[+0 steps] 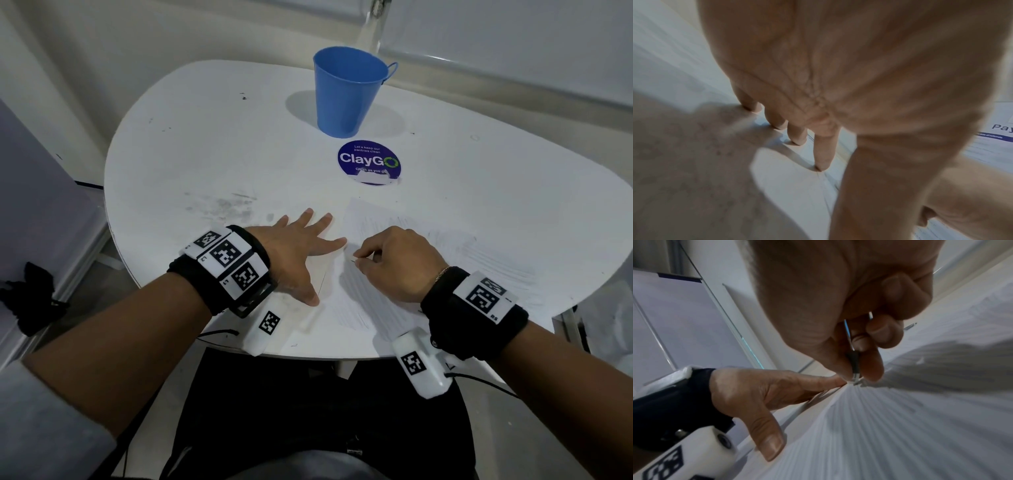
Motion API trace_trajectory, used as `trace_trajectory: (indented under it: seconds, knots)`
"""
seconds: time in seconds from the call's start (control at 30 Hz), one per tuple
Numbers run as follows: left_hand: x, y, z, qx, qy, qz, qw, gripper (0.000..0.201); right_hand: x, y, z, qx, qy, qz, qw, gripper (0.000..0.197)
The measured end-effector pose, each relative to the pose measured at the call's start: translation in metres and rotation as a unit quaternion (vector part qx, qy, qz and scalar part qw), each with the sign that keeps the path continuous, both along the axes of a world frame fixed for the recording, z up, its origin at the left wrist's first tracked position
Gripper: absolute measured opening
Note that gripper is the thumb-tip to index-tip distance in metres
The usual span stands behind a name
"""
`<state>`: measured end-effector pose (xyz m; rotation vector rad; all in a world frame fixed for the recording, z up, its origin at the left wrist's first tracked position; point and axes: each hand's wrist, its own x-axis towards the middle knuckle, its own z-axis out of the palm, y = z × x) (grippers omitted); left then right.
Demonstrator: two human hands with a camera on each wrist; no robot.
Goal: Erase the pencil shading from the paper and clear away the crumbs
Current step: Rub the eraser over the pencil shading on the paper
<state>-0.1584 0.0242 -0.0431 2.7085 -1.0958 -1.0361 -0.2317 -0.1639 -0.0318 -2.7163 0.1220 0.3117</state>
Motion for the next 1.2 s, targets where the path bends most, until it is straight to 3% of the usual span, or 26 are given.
trace_trajectory:
  seconds: [0.37, 0.5, 0.67, 0.93, 1.2]
  knots:
    - [0.000, -0.001, -0.003, -0.001, -0.001, -0.004, 1.000, 0.114, -0.016, 0.013, 0.000, 0.020, -0.004, 0.065, 0.998, 0.015]
    - [0.000, 0.000, -0.003, -0.007, -0.002, -0.005, 1.000, 0.114, -0.013, 0.009, -0.002, 0.054, 0.016, 0.041, 0.998, 0.012]
    - [0.000, 0.000, -0.004, -0.006, -0.004, -0.011, 1.000, 0.115, -0.018, 0.016, 0.001, 0.049, 0.030, 0.071, 0.996, 0.015]
    - [0.000, 0.003, -0.004, -0.010, -0.001, -0.009, 1.000, 0.114, -0.007, -0.018, 0.003, 0.050, 0.025, 0.000, 0.998, 0.010]
    - [0.002, 0.003, -0.006, -0.017, 0.005, -0.004, 1.000, 0.117, -0.014, -0.009, -0.001, 0.033, 0.010, 0.007, 0.999, 0.014]
